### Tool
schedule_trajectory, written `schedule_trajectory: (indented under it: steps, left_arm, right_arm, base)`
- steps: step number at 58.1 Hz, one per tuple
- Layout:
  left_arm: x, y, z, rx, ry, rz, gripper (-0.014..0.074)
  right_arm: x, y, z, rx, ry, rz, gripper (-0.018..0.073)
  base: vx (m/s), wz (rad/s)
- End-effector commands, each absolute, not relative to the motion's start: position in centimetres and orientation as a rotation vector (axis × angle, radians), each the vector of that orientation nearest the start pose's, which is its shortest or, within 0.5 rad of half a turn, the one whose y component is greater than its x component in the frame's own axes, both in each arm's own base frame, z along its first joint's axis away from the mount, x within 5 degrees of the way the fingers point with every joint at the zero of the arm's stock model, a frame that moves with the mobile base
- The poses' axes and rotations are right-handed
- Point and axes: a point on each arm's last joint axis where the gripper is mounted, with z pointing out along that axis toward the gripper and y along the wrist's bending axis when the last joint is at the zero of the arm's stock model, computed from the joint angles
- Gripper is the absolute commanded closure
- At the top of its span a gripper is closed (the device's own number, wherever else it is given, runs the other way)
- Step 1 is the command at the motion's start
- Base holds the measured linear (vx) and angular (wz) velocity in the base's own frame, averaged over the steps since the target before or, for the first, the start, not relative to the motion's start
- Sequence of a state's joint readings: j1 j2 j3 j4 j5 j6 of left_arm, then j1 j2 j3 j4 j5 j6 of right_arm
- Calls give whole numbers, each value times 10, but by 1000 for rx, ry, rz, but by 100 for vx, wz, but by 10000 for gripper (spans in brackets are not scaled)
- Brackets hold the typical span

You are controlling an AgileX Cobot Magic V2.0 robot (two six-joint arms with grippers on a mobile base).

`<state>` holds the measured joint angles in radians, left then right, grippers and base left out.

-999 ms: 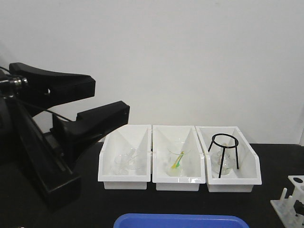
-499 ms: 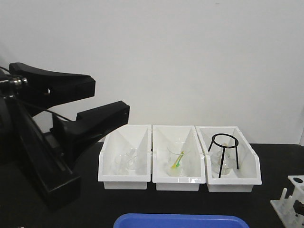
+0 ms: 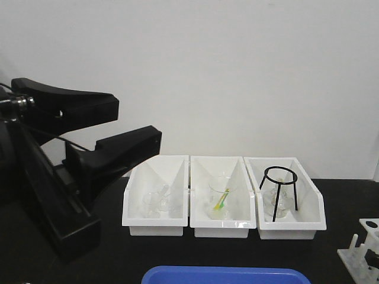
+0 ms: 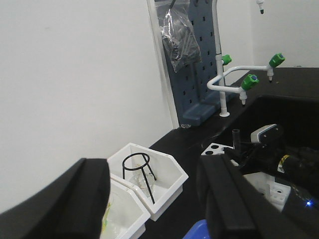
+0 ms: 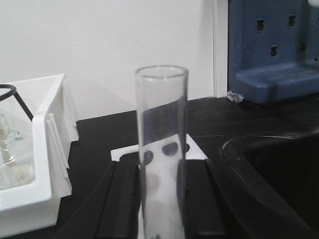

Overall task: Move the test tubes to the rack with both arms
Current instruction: 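Lower the tube into a rack hole and open the right gripper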

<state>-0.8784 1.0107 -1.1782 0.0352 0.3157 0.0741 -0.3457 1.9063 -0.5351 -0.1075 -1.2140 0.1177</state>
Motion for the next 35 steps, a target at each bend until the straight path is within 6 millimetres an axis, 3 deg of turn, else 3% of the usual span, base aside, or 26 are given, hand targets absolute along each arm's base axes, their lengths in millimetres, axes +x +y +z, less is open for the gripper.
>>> schedule_trajectory:
  steps: [1, 35]
  left_arm:
    - [130, -157, 481, 721, 1362, -621, 99]
    - [130, -157, 479, 728, 1379, -617, 99]
  right_arm:
    - [298, -100, 159, 246, 1489, -150, 249]
    - [273, -88, 257, 145, 1215, -179, 249]
  base:
    - [0, 0]
    - [0, 0]
